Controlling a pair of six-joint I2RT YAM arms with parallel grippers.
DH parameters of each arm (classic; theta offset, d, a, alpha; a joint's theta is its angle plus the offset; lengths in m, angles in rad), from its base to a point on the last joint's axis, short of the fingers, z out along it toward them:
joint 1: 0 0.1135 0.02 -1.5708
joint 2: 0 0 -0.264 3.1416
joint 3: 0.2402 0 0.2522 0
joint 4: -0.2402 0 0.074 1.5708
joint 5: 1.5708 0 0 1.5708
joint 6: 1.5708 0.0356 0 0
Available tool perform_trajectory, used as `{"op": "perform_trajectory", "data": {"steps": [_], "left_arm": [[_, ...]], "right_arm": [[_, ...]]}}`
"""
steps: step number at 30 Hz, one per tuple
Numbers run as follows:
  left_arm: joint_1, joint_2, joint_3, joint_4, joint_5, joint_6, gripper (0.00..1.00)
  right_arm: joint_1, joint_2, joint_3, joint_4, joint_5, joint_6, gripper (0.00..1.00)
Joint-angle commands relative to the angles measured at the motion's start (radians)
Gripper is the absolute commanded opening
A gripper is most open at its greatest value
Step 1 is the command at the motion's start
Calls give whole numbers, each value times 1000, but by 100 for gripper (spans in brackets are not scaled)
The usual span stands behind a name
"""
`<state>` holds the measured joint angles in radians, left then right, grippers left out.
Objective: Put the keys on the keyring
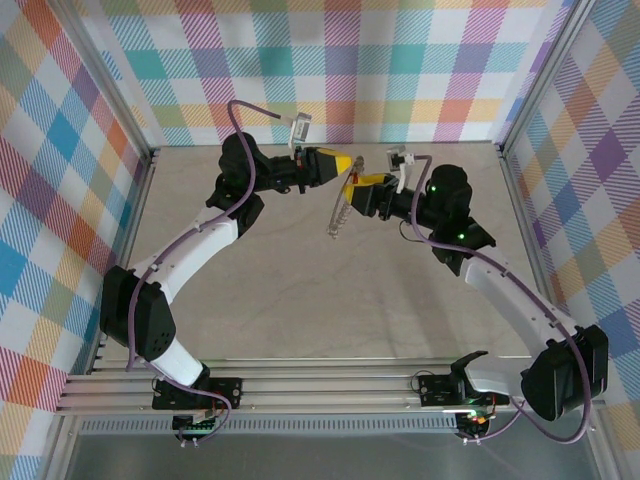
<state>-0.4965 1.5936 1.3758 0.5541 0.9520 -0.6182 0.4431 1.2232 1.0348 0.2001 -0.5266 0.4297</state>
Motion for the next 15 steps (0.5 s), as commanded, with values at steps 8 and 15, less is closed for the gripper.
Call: {"op": "perform_trajectory", "data": {"steps": [8, 15], "left_arm": [[-16, -55, -28, 68, 5, -6, 0], [-15, -67, -56, 91, -38, -7, 0]], "right_arm": [[17, -26, 19, 0, -9, -24, 16], [35, -40, -4, 6, -20, -22, 0]]}}
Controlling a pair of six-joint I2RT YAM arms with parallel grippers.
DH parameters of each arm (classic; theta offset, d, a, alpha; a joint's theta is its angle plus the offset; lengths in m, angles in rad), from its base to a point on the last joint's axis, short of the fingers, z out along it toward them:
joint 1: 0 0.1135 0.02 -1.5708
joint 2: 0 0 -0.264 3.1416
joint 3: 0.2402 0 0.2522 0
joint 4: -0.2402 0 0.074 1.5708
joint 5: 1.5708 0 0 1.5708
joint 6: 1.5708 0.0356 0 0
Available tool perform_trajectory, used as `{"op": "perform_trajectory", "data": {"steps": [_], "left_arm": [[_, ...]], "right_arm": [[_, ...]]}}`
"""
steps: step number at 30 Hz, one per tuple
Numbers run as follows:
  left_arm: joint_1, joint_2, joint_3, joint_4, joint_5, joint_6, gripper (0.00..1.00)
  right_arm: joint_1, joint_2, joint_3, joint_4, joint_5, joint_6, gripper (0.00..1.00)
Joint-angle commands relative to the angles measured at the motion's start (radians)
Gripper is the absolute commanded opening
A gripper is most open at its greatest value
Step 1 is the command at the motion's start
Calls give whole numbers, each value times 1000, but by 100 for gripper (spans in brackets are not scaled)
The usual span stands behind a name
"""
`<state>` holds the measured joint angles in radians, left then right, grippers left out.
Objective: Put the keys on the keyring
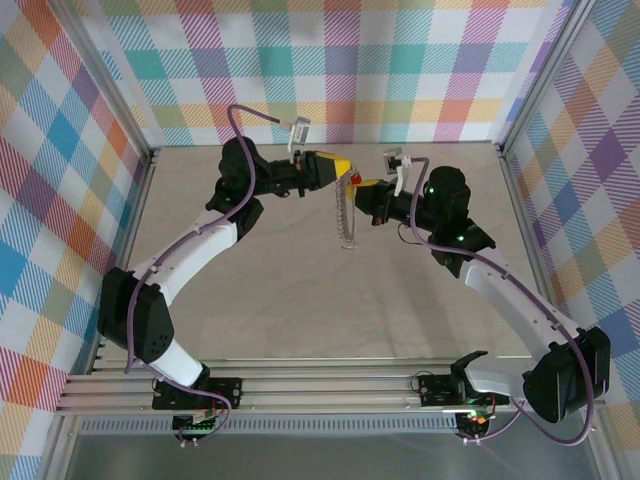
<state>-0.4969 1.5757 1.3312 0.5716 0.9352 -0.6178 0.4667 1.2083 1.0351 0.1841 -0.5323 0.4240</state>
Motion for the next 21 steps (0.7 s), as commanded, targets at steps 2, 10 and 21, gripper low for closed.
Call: {"op": "perform_trajectory", "data": {"steps": [2, 10, 21], "left_arm": [[-15, -55, -24, 89, -37, -12, 0], [-18, -78, -82, 160, -106, -41, 0], [-33, -100, -137, 187, -164, -46, 0]], "right_arm": [[23, -23, -4, 25, -14, -14, 0], [96, 23, 7, 25, 0, -21, 0], [96, 3, -25, 21, 62, -19, 0]]}}
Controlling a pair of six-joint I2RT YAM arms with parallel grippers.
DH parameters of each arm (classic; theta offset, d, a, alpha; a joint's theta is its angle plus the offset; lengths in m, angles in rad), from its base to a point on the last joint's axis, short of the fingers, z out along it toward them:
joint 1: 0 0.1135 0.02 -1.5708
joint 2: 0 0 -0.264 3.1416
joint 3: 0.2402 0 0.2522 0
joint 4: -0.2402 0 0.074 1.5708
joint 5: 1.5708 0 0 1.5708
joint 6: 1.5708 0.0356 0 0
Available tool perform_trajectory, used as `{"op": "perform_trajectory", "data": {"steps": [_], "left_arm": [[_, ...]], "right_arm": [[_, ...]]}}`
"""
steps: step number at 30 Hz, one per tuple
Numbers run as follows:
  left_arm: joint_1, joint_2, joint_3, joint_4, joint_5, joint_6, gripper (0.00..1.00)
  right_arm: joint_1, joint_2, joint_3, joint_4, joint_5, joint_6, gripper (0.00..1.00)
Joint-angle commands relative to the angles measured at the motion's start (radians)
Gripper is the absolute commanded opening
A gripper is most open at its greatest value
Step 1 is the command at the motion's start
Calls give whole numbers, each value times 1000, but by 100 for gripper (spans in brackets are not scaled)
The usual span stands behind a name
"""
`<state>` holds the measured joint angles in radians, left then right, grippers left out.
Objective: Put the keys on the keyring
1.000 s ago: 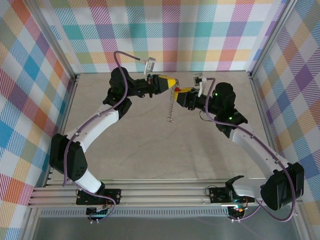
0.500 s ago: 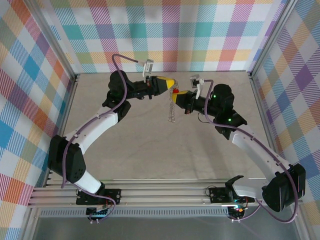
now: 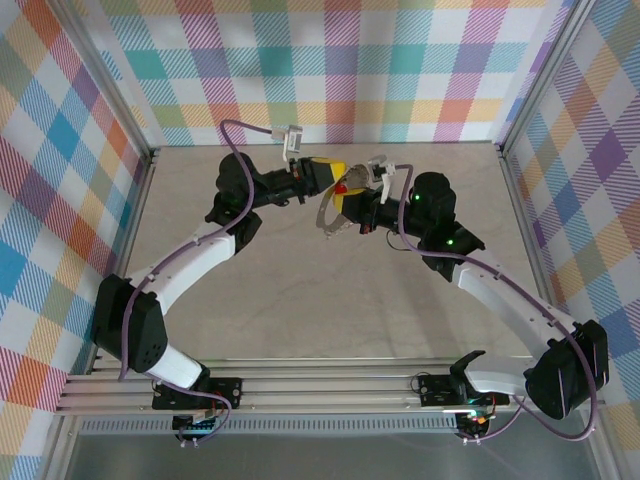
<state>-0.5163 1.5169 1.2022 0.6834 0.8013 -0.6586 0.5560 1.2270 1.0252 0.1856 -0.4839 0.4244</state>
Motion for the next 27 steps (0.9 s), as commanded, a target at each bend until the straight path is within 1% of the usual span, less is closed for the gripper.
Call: {"op": "perform_trajectory", "data": {"steps": [1, 2, 3, 5, 6, 8, 10, 14, 19, 22, 27], "left_arm": [[-14, -43, -14, 78, -37, -8, 0], [-16, -46, -19, 84, -50, -12, 0], [-17, -48, -27, 93, -62, -16, 0], [-17, -52, -44, 108, -99, -29, 0], [-17, -55, -55, 125, -116, -38, 0], [-17, -57, -74, 161, -148, -61, 0], [-18, -54, -89, 212, -167, -89, 0], [-19, -48, -111, 287, -194, -127, 0], [-22, -38, -121, 362, -212, -172, 0], [-24, -22, -120, 401, -215, -202, 0], [-30, -7, -113, 436, -211, -229, 0]], "right_arm": [[7, -19, -17, 19, 19, -20, 0], [7, -22, -21, 18, 27, -18, 1], [7, -28, -26, 16, 33, -18, 7], [7, -42, -35, 12, 51, -15, 23], [7, -50, -41, 9, 64, -13, 28], [6, -70, -57, 8, 82, -10, 37], [5, -96, -77, 4, 98, -7, 43], [-9, -167, -120, -18, 143, -13, 46], [-77, -232, -145, 17, 168, 45, 47], [-101, -218, -123, 71, 165, 91, 47], [-110, -138, -50, 162, 117, 160, 45]]}}
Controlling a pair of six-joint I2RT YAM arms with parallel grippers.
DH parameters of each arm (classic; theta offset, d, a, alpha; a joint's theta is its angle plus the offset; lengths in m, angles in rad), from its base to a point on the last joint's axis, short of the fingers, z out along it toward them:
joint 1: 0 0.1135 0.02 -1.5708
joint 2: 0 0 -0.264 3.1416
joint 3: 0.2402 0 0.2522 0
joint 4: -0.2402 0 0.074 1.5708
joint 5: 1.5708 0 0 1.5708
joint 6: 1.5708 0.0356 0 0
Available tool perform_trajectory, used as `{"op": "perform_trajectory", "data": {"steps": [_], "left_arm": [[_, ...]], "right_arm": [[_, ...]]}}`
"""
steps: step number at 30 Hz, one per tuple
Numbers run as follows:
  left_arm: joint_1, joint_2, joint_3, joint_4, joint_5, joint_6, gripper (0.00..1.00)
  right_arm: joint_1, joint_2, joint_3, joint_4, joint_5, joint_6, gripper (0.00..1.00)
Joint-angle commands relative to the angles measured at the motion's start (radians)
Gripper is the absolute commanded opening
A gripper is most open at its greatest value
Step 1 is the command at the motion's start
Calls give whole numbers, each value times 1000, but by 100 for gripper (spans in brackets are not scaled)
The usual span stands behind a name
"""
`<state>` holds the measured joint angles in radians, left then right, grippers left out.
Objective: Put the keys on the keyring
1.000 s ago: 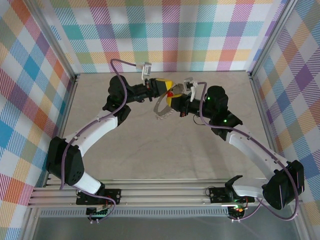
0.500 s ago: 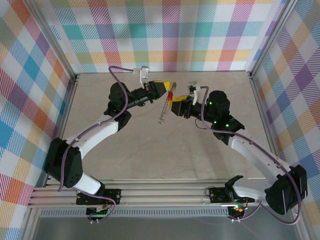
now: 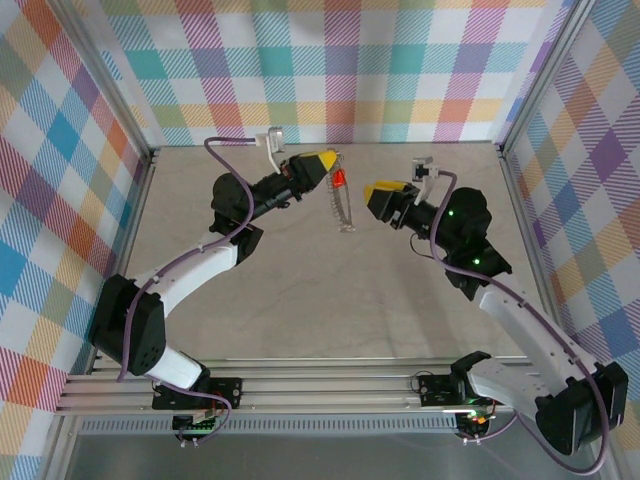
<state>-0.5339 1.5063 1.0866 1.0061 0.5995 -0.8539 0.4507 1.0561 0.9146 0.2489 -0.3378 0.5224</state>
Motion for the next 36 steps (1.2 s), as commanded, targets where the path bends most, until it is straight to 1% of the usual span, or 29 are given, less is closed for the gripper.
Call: {"op": "perform_trajectory", "data": {"steps": [1, 10, 13, 17, 18, 24, 32, 36], "left_arm": [[-12, 4, 4, 114, -6, -34, 0], [-17, 2, 10, 115, 14, -37, 0], [-18, 4, 11, 116, 14, -37, 0], [-20, 9, 15, 120, 17, -40, 0], [-21, 10, 16, 120, 19, -40, 0], [-24, 19, 24, 120, 25, -42, 0], [-30, 36, 35, 120, 26, -42, 0], [-32, 40, 39, 120, 26, -42, 0]], "right_arm": [[-6, 49, 75, 117, -36, 74, 45], [-15, 138, 132, 310, -135, 191, 43], [-15, 162, 140, 355, -162, 220, 43], [-15, 196, 158, 374, -187, 252, 42], [-15, 205, 161, 411, -192, 261, 42], [-15, 235, 165, 456, -213, 294, 37], [-15, 247, 165, 467, -229, 304, 28], [-15, 249, 165, 464, -240, 305, 26]]}}
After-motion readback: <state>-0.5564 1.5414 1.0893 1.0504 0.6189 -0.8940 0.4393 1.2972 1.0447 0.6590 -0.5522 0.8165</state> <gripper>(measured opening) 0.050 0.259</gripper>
